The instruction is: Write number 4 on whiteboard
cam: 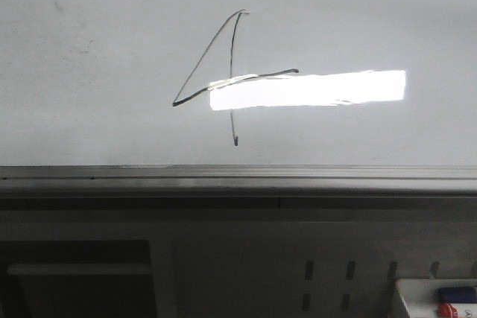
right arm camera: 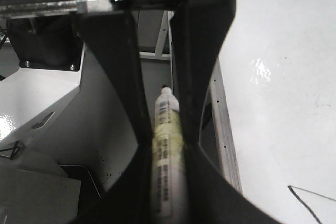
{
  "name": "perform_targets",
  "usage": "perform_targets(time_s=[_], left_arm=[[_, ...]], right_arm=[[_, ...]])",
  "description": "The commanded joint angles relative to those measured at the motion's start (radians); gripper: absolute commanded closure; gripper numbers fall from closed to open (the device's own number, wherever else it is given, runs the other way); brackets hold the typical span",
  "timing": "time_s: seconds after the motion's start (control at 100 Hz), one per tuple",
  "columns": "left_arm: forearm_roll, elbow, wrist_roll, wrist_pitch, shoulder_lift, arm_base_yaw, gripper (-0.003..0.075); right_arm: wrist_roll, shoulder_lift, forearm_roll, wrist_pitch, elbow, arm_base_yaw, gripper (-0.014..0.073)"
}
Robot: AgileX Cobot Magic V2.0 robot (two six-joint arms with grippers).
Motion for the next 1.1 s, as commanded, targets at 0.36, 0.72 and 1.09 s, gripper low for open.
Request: perform_targets(time_s=[0.36,0.72,1.09], left_arm=[[-0.019,-0.035,-0.003,0.032,-0.007,-0.007,0.0741],[0.003,-0.035,-0.003,0.040,-0.007,-0.007,0.0741],[0.168,0.078,-0.490,-0.369,-0.017,0.056,0.0741]], right_arm=[[-0.011,-0.012,0.029,-0.070,-0.031,0.001,0.0633],[-0.009,-0.026,0.035,-0.206,-0.040,-0.013,-0.0013],[0.165,-0.199,0.035,-0.257,-0.051,-0.168,0.0213]])
